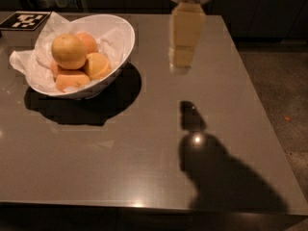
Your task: Pick orange from white bowl
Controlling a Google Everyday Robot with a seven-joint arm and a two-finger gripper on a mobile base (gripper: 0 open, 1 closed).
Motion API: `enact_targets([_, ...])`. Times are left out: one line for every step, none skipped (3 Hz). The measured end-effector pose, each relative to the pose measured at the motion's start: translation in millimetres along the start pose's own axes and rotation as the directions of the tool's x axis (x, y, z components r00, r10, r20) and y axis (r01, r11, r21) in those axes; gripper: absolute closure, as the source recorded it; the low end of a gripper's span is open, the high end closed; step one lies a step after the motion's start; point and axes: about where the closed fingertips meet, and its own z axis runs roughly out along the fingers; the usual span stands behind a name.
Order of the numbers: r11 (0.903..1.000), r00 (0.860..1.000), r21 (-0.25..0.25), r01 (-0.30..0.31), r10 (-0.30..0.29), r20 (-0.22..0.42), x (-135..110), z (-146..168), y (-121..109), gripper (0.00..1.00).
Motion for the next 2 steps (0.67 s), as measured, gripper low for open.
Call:
enact_targets([0.9989, 0.999, 0.042, 0.021, -0.022, 0.030, -18, -5, -9, 0.00])
enact_targets([0.9964, 0.995, 0.069, 0.049, -0.055, 0.078, -37, -6, -17, 0.00])
